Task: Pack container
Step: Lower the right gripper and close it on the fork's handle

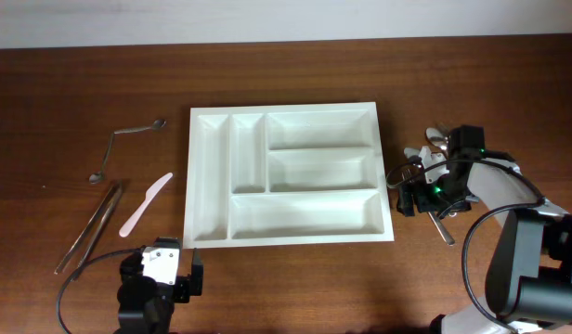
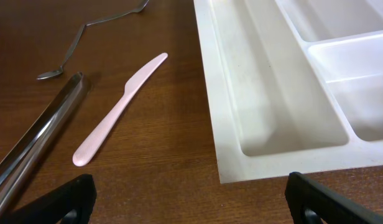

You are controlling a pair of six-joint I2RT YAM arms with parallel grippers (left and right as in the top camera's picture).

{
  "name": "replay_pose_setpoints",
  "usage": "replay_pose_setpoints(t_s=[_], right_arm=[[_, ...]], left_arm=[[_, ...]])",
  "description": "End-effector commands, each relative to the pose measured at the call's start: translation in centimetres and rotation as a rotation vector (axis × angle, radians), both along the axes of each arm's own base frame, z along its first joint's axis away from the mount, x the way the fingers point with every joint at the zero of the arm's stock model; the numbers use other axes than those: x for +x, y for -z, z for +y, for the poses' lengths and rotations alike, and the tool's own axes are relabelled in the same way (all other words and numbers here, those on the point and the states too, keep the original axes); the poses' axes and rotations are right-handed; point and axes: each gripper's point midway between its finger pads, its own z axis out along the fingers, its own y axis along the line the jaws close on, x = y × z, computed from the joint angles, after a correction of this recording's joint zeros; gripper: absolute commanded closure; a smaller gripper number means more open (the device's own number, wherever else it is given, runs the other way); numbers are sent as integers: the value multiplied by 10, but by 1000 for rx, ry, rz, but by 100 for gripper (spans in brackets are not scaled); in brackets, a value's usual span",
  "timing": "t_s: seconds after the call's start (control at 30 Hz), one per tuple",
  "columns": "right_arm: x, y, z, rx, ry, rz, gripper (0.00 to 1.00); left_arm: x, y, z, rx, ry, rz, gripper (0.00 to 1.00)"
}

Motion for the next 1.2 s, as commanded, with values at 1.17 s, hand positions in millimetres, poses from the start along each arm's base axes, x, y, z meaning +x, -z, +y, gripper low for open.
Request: replay_pose_setpoints(t_s=[1.17], right_arm=[[-35,37,-23,-138,89,175,41]], left_arm=[[-1,1,1,15,4,1,1]])
